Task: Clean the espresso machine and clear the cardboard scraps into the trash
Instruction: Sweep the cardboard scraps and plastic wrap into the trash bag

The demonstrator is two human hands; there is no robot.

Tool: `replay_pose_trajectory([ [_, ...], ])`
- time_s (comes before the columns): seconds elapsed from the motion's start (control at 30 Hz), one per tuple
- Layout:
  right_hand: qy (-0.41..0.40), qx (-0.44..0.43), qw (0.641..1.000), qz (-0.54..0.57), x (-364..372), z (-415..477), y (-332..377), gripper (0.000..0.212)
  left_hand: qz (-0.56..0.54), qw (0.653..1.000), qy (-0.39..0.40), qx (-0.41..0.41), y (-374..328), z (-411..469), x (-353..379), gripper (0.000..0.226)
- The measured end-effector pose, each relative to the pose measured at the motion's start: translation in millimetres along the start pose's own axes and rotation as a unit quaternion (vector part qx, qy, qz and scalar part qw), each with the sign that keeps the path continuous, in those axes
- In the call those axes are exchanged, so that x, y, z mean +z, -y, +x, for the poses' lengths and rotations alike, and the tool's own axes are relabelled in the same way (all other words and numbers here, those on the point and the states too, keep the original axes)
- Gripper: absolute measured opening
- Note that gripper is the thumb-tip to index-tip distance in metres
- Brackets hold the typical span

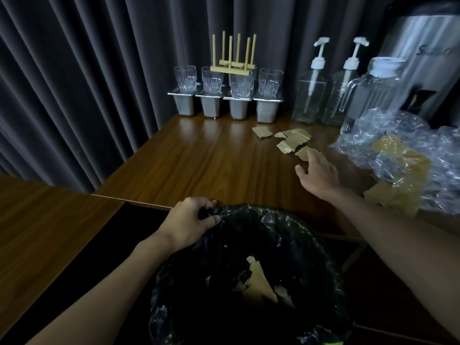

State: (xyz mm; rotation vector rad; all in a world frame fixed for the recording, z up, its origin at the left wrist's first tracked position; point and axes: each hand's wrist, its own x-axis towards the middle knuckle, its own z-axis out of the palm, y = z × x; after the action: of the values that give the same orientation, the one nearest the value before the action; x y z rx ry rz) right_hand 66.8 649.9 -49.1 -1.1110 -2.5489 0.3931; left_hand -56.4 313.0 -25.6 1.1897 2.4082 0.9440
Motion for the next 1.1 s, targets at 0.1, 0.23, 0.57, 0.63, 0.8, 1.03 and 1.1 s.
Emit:
replay_pose_trajectory([
  [0.1,0.033,0.008,0.999,-0.019,1,5,0,0.060,0.008,1.000,0.001,0.001,0,2,-1,0.011],
  [0.23,-0.019,-0.055,0.998,-0.014,-1,-2,4,0.046,0.020,1.000,0.005,0.003,-3,3,-3,0.013],
  [0.57,0.014,-0.093,0.995,0.047,-11,-21,6,0.016,0.046,0.999,0.014,0.003,-4,5,-5,0.013],
  [0.63,0.024,-0.083,0.993,0.083,-12,-26,9,0.017,0.043,0.999,0.013,0.002,-3,5,-4,0.013],
  [0.8,0.078,-0.040,0.995,0.039,-22,-28,15,0.044,0.041,0.999,0.008,-0.001,-4,4,-3,0.013],
  [1.03,0.175,0.003,0.936,0.306,-50,-48,40,0.033,0.038,0.999,0.013,-0.005,-8,0,-5,0.013],
  [1.1,0.290,-0.004,0.861,0.417,-68,-60,53,0.030,0.041,0.999,0.015,-0.005,-8,1,-5,0.014],
])
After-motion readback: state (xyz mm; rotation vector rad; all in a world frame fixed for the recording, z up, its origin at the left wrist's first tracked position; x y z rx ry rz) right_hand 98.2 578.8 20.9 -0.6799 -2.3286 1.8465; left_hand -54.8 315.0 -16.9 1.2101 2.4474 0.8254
